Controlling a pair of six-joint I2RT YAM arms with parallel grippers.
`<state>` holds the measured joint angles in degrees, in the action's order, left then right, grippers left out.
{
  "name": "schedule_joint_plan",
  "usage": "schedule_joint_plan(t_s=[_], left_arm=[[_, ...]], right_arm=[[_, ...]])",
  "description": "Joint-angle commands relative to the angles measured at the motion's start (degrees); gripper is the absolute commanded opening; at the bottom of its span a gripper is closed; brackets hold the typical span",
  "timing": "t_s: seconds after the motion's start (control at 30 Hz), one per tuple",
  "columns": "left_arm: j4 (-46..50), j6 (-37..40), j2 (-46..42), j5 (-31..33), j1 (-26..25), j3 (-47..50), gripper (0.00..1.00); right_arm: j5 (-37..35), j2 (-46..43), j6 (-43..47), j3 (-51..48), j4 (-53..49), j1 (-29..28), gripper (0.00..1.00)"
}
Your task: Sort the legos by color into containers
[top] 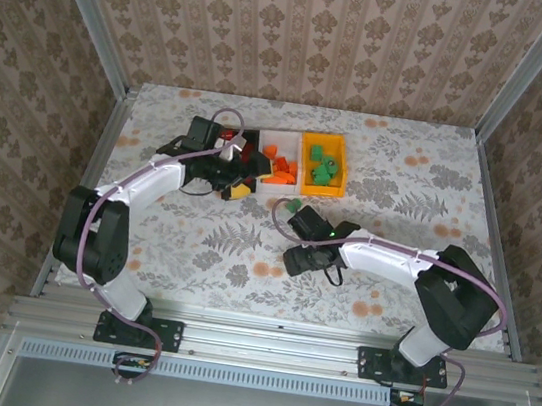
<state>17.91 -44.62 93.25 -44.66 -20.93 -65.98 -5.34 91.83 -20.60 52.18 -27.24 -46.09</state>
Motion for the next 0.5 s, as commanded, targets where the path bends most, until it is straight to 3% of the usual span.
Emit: schedule_joint_plan(t_s=[0.0,0.17,0.27,0.47], left_arm=[[0.2,0.1,-1.8,-0.9,0.2,-1.0,1.0],[0.2,0.1,-1.5,-1.0,0.2,-1.0,1.0],[0.4,0.2,-1.5,-1.0,0.2,-1.1,1.0],[0.5,0.3,-1.4,-1.0,0.2,-1.1,1.0]], right_arm=[[3.2,1.1,-1.2,-0.6,1.0,-0.7,0.79],[0.9,3.9,-1.3,0.9,1.8,-0.8,0.74],[2.1,4.1,-2.2,0.7,2.7,-0.9,0.66],[2.2,3.6,-3.1,0.4,4.7,-2.4,0.37]])
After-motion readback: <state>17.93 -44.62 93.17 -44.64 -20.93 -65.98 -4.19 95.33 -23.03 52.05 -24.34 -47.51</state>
